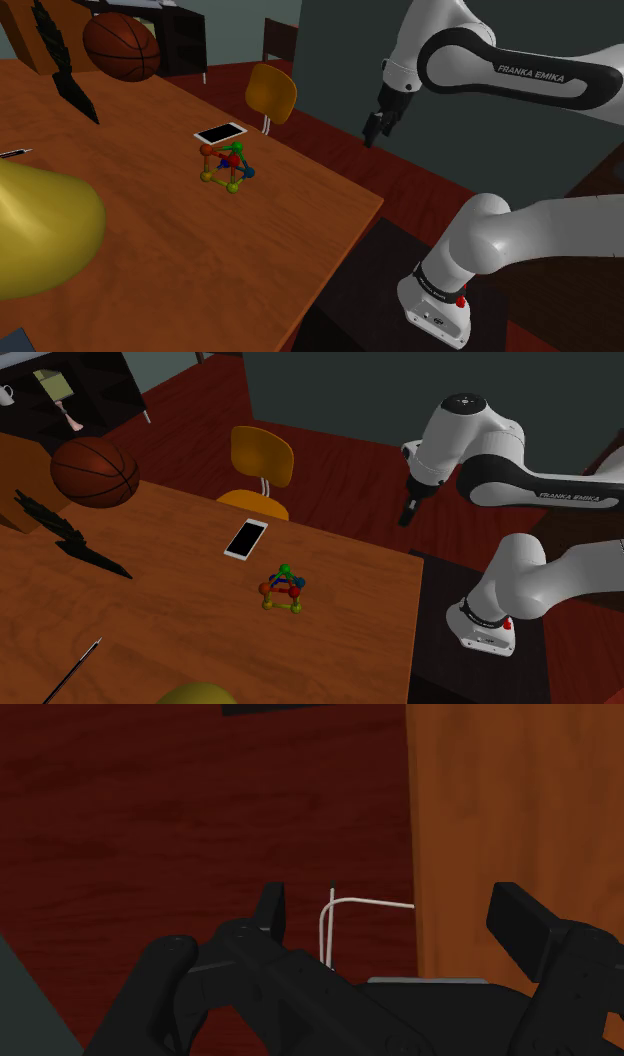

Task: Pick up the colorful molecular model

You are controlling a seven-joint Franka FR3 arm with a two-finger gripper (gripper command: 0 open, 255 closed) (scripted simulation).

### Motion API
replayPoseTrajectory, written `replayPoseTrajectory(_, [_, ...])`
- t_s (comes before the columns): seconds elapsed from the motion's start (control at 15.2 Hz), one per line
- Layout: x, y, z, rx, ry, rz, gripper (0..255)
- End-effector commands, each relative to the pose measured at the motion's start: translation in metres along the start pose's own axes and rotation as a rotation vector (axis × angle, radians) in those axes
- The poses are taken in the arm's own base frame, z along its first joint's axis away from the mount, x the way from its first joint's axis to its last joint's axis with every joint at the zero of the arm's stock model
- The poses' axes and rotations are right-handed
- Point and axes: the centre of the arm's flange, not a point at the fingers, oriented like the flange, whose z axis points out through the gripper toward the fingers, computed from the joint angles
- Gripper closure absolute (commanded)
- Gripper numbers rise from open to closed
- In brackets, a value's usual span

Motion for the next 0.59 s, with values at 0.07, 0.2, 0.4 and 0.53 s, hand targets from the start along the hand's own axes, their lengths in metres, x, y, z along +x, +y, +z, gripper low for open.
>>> replayPoseTrajectory(0.07, [0.006,-0.013,-0.002,-0.006,-0.007,0.004,0])
replayPoseTrajectory(0.2, [0.019,-0.038,-0.006,-0.017,-0.02,0.011,0])
replayPoseTrajectory(0.4, [0.038,-0.077,-0.01,-0.033,-0.04,0.021,0])
replayPoseTrajectory(0.53, [0.051,-0.102,-0.013,-0.045,-0.053,0.029,0])
